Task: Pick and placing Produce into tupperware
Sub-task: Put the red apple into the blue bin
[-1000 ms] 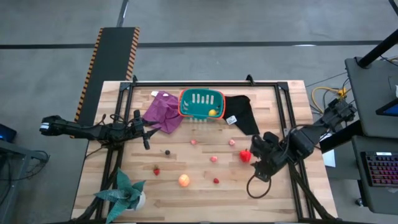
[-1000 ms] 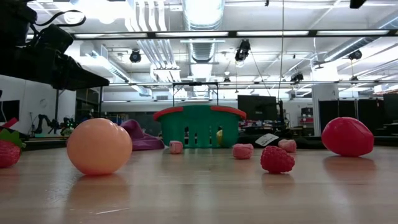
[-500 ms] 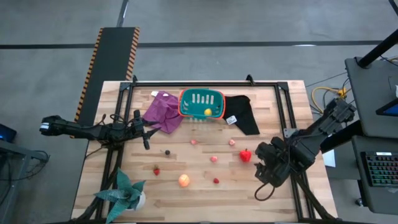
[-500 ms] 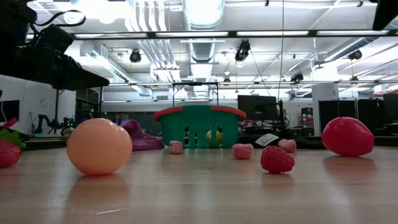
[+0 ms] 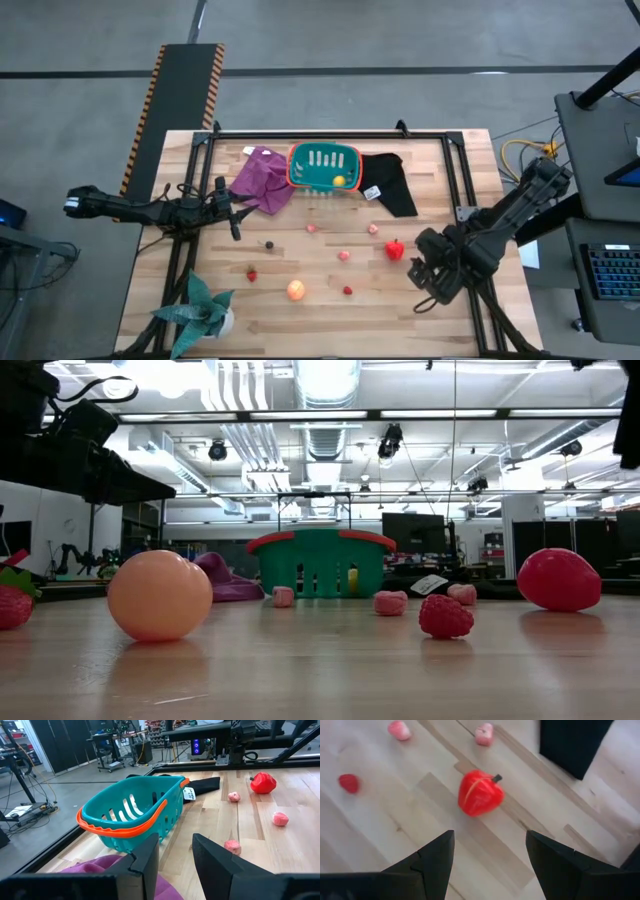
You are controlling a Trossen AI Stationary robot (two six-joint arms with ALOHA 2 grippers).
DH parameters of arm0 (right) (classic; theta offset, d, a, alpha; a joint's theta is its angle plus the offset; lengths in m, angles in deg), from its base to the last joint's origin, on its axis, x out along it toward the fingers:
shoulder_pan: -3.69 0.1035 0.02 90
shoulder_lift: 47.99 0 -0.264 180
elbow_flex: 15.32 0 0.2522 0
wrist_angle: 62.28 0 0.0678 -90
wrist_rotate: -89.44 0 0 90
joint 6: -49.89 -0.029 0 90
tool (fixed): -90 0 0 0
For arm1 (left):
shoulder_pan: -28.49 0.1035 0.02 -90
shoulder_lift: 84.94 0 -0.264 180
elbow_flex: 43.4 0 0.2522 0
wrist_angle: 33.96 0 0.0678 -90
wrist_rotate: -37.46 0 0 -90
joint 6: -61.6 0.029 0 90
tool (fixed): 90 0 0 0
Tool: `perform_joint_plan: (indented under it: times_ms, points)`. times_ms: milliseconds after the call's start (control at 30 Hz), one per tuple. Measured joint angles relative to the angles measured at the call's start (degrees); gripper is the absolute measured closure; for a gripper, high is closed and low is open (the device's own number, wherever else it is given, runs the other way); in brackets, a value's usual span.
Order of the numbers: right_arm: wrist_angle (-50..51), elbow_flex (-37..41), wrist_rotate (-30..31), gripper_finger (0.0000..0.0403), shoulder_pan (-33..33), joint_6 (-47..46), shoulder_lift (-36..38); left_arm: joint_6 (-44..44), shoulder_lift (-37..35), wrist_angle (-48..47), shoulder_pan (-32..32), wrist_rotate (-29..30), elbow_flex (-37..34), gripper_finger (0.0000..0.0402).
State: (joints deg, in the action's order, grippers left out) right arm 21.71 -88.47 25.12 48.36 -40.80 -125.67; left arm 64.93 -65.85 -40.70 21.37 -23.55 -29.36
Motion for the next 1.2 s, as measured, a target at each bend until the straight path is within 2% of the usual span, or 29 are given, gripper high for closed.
perform_joint_plan:
  times_ms: [567, 833, 967, 1200]
  points:
    - [-17.0, 10.8, 10.1, 0.0165, 0.0, -2.9, -0.1, 0.0, -0.1, 0.0, 0.0, 0.0, 0.0, 0.0296]
    - [-20.4, 13.9, 10.5, 0.0165, 0.0, -7.2, -0.1, -0.1, 0.0, 0.0, 0.0, 0.0, 0.0, 0.0296]
    - [-22.2, 13.9, 10.5, 0.0140, 0.0, -5.9, -0.1, -0.1, 0.0, 0.0, 0.0, 0.0, 0.0, 0.0296]
    - [-24.4, 13.9, 10.5, 0.0064, -0.1, -4.9, -0.1, -0.1, -0.1, 0.0, 0.0, 0.0, 0.0, 0.0296]
